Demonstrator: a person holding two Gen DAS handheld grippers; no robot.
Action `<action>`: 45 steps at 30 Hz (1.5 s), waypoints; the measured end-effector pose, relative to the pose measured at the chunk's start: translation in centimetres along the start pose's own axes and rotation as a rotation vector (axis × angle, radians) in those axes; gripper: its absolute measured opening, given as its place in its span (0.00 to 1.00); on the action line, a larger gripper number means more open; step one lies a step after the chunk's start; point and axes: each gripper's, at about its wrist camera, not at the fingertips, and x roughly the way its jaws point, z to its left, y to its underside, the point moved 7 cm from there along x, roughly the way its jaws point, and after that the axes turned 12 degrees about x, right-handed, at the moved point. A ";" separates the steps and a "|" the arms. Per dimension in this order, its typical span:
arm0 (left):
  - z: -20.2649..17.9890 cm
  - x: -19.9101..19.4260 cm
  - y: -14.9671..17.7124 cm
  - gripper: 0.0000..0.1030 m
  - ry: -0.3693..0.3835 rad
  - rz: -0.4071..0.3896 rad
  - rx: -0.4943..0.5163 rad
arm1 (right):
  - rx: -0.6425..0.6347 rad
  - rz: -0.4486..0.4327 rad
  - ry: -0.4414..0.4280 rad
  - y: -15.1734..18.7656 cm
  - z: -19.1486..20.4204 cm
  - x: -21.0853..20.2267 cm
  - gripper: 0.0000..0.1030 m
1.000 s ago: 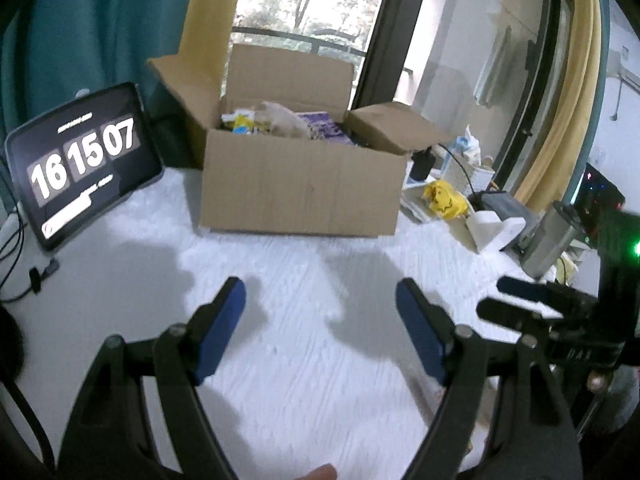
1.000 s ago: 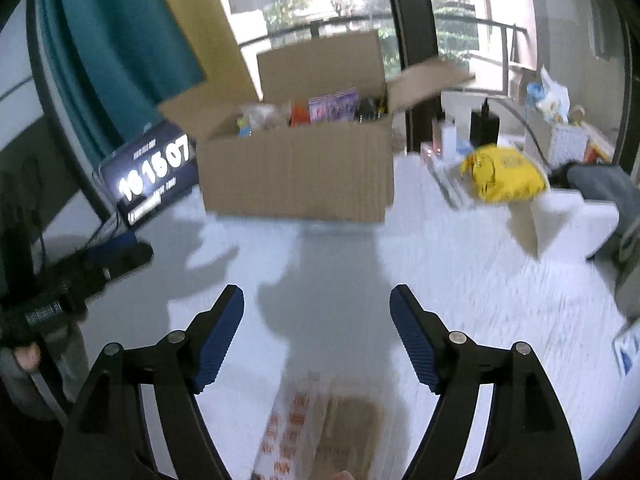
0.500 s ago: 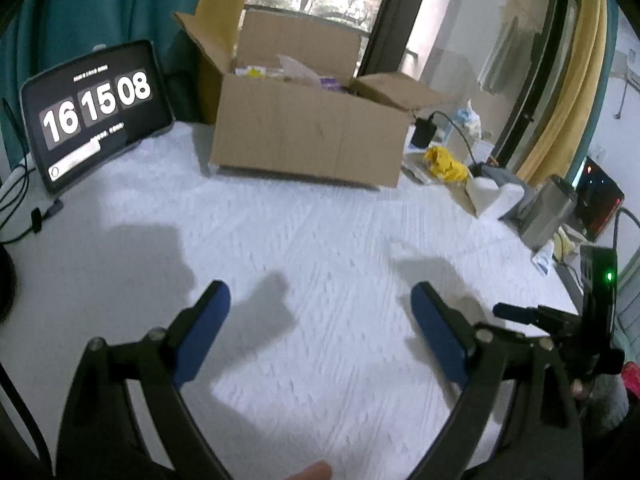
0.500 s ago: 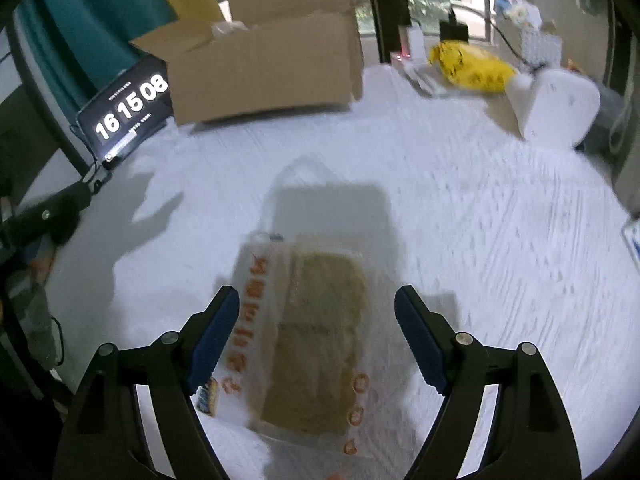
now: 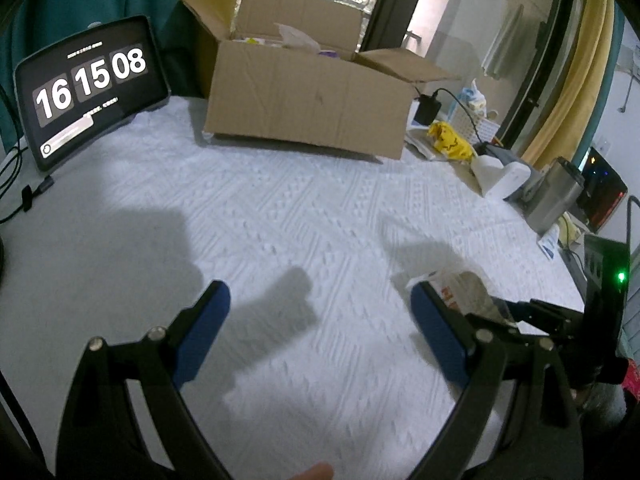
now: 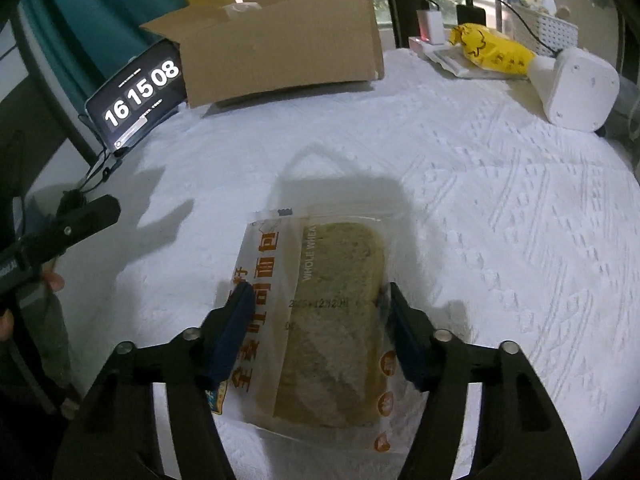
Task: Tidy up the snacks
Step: 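Grasp the bread bag with right gripper while left grasps white snack bag, then lower both bags into the box and open both grippers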
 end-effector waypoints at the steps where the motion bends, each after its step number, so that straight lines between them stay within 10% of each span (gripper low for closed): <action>1: 0.0 0.1 0.0 0.90 0.002 0.000 -0.001 | -0.007 -0.007 -0.001 -0.1 0.0 -0.1 0.52; 10: 0.1 0.4 -1.1 0.90 -0.003 0.000 0.003 | -0.051 -0.058 -0.037 -1.3 0.8 -1.3 0.20; 45: 5.1 1.0 -12.7 0.90 -0.120 -0.136 0.020 | -0.147 -0.323 -0.112 -20.9 4.5 -4.6 0.17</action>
